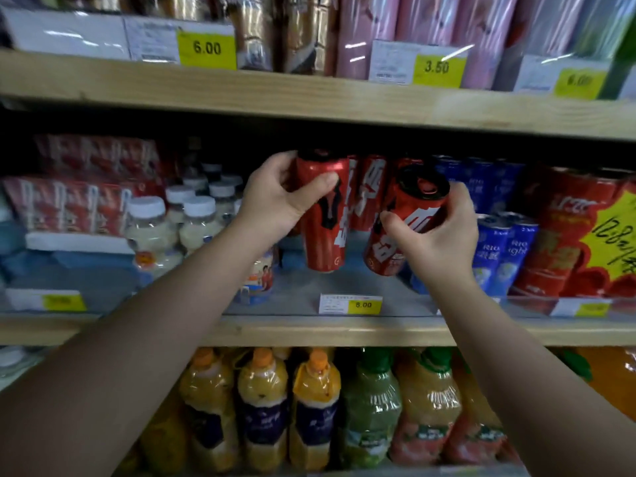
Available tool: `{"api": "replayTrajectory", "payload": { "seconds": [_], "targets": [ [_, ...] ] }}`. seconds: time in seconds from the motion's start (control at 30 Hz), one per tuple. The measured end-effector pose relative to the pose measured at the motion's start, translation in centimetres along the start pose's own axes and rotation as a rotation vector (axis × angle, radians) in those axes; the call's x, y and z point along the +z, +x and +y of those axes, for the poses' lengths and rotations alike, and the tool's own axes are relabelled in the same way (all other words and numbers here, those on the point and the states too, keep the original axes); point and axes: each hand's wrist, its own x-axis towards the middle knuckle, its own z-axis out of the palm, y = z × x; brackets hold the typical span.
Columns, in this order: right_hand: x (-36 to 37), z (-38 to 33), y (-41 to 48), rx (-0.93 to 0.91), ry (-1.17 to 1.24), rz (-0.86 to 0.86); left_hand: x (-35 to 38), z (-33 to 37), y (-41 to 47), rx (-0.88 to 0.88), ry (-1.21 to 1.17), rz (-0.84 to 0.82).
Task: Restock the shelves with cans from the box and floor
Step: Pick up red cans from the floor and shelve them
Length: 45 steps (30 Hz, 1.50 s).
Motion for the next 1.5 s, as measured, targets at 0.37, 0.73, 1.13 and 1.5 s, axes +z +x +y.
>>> {"api": "replayTrajectory", "payload": {
  "seconds": [0.37, 0.73, 1.13, 1.5],
  "targets": [
    [2.0, 1.2, -0.9, 0.046, 0.011, -0.071, -0.6, -3.5, 1.2, -0.301, 0.326, -0.515],
    [3.0, 2.0, -1.3, 0.090, 0.004, -0.116, -1.0, -0.9, 0.8, -0.292, 0.644, -0.625],
    [3.3, 3.2, -1.7, 0.136, -0.005, -0.151, -1.3, -0.5, 0.2, 0.196, 1.160, -0.535],
    [4.7, 3.5, -1.9, 0.158, -0.014, -0.203, -2.4, -1.4, 0.2, 0.216, 1.071, -0.442]
  ]
}}
